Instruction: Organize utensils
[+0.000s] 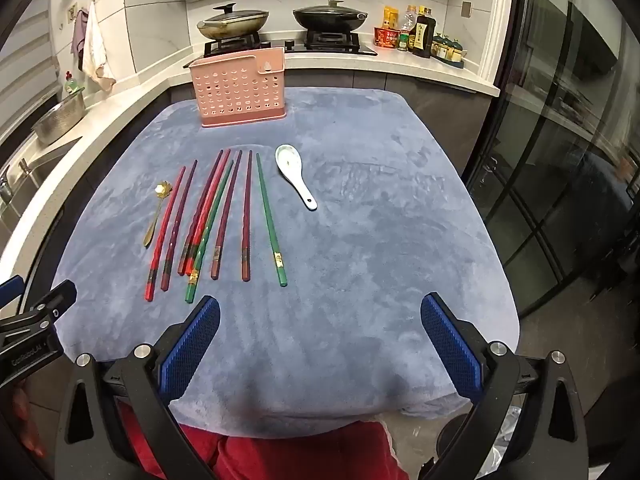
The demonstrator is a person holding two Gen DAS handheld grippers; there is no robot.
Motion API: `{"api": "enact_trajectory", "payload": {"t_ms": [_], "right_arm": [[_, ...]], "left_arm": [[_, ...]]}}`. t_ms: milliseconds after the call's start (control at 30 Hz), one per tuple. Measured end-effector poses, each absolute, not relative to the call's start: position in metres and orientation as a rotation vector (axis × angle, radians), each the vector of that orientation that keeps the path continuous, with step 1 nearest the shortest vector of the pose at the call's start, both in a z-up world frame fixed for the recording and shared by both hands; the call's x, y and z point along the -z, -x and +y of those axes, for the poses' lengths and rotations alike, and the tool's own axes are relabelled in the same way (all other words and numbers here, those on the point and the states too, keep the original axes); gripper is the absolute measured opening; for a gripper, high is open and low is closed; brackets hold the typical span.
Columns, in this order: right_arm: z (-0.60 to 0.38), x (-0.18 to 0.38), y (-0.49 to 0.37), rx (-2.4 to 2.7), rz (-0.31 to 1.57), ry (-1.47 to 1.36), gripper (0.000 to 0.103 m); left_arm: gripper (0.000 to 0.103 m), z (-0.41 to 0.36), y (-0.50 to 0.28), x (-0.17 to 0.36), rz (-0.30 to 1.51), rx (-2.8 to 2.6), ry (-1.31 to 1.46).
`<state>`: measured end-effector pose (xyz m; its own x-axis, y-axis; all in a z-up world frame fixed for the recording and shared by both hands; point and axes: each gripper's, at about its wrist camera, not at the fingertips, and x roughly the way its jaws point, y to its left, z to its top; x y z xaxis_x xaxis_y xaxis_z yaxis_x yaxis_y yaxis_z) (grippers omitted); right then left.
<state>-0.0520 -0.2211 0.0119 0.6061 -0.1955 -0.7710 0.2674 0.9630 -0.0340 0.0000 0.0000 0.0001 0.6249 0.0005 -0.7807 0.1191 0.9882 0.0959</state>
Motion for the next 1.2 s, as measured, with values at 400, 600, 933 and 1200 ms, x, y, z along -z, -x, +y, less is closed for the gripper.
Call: {"api": "enact_trajectory", "payload": {"t_ms": [400, 600, 933, 1200], "right_arm": [[-0.219, -0.019, 0.058, 0.274, 0.876, -0.084, 0.096], [-0.217, -0.017, 0.055, 0.274, 0.880, -0.077, 0.096], [-0.218, -0.010, 0.055, 0.266, 0.867, -0.084, 0.096], [-0.217, -0.011, 0.055, 0.270, 0.869, -0.080, 0.096]], "left_arm": [[0.096, 0.002, -0.001, -0.004, 0.883, 0.068, -0.140], [0.096, -0.001, -0.005, -0.007, 0.882, 0.063, -0.147], [0.096, -0.003, 0.001, -0.006, 0.878, 0.062, -0.154], [0.096, -0.003, 0.001, -0.006, 0.879, 0.064, -0.153]]}}
